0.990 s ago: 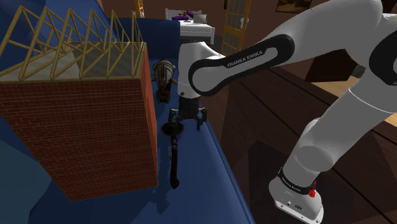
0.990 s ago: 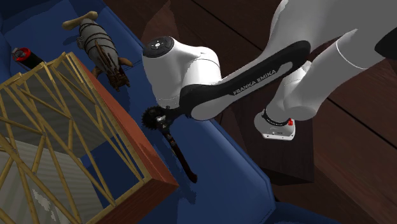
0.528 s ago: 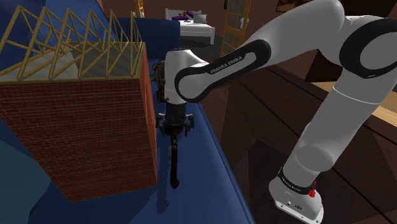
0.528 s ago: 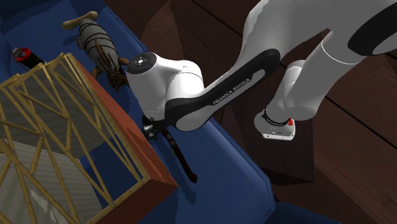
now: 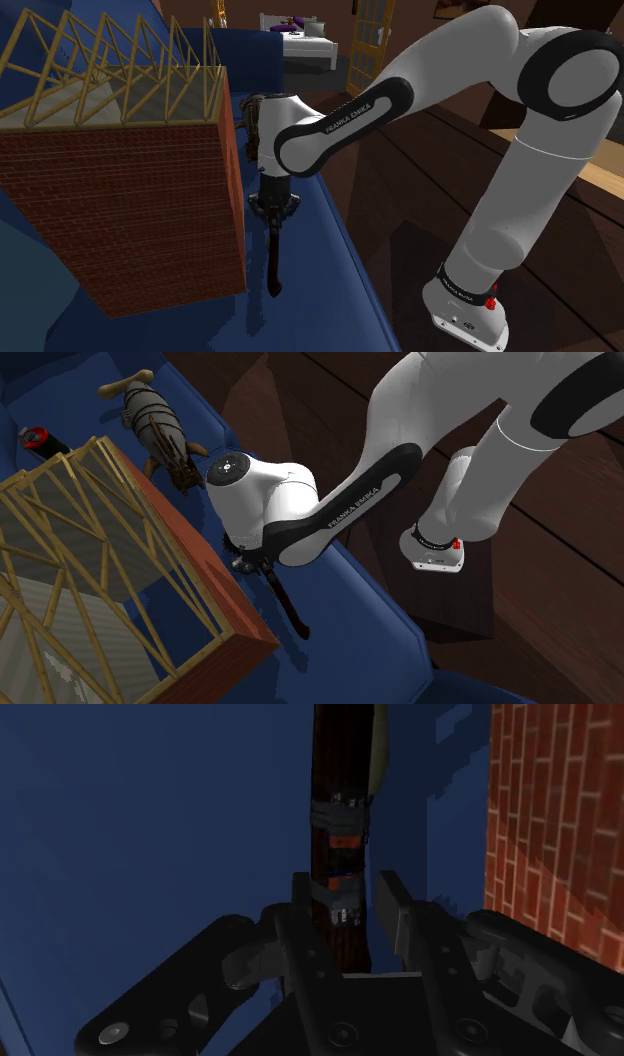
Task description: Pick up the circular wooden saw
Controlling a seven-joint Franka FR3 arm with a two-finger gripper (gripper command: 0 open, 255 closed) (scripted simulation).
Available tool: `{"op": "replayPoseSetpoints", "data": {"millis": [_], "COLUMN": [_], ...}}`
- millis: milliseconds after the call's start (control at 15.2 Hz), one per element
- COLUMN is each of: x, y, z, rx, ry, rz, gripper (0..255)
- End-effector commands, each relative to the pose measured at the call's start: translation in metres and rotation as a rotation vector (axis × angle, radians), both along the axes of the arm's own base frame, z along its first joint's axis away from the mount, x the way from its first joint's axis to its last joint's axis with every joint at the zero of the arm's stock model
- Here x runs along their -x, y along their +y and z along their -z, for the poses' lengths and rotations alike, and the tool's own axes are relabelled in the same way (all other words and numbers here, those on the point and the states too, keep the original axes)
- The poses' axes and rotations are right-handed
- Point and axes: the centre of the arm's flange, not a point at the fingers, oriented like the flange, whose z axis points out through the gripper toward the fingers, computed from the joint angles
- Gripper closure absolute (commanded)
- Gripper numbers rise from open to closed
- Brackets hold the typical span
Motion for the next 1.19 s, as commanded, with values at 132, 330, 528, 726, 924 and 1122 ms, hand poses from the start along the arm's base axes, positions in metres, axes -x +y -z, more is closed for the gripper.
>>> {"op": "replayPoseSetpoints", "data": {"millis": [132, 330, 528, 726, 924, 1122], "x": [0.000, 0.000, 0.001, 0.001, 0.001, 0.001], "y": [0.001, 0.001, 0.000, 0.000, 0.000, 0.000], "z": [0.003, 0.003, -0.002, -0.018, -0.034, -0.049], "rx": [-0.001, 0.000, -0.001, -0.001, -0.001, -0.001], "ry": [0.004, 0.004, 0.004, 0.004, 0.004, 0.004], "rz": [0.000, 0.000, 0.000, 0.000, 0.000, 0.000], "gripper": [255, 255, 255, 255, 255, 255]}}
